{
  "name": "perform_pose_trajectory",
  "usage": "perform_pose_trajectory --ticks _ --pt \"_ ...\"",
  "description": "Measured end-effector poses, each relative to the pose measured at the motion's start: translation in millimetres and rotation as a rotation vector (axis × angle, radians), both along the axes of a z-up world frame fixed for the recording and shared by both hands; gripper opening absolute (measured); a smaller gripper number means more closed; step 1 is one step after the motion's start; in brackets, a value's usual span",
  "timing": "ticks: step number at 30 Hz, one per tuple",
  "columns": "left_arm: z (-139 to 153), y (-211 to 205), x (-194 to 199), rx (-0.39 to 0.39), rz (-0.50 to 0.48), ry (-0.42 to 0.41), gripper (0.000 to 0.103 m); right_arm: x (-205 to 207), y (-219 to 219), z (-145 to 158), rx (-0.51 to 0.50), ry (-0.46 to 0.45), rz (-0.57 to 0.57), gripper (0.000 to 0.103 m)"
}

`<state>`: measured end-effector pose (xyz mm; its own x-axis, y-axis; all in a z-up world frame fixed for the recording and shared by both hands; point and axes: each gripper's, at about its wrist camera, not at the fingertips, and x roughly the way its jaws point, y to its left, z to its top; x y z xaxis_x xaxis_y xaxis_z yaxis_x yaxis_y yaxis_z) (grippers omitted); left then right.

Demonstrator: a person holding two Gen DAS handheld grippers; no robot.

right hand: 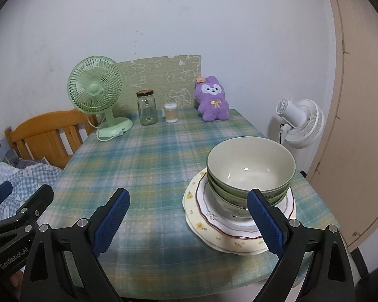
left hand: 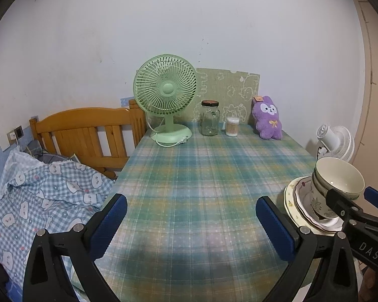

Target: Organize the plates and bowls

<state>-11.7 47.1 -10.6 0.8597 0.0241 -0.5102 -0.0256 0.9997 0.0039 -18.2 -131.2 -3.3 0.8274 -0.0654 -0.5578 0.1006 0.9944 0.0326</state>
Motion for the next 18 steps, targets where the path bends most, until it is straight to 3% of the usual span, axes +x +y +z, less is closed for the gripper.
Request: perform_pose_trajectory --ticks 18 --pt "8 -3 -1 -0.008 -0.006 0.028 0.103 -2 3 10 -0.011 0.032 0.006 0.096"
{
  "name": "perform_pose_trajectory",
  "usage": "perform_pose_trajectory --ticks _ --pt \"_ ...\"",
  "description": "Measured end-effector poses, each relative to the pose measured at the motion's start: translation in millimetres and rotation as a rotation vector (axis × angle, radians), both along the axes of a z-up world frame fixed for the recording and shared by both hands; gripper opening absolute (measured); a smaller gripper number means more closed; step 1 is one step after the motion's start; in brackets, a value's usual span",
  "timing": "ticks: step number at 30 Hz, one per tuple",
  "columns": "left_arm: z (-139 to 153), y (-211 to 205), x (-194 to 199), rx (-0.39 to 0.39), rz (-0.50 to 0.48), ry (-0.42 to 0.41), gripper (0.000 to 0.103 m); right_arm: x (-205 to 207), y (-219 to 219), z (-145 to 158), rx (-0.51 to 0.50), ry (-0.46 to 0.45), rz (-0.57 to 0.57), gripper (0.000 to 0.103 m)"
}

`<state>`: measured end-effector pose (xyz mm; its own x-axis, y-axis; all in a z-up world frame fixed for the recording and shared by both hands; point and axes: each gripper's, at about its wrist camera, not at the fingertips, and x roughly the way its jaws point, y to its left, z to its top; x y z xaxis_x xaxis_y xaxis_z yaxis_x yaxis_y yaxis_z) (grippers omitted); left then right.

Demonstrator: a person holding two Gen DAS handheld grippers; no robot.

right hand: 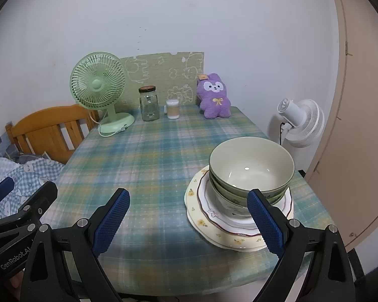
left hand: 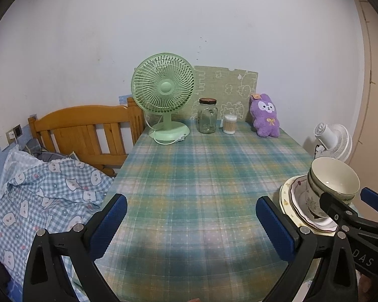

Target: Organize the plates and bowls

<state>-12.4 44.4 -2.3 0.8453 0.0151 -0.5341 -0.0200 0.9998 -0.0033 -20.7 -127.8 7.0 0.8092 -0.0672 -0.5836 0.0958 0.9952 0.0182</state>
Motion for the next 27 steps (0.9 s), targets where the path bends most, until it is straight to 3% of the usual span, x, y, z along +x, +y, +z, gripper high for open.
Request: perform_pose_trajectory --ticks 27 --pt "0.3 -1.7 -0.2 0.01 -0.007 -0.002 0.103 -2.0 -3.5 -3.6 0.011 0.008 -0.002 0.096"
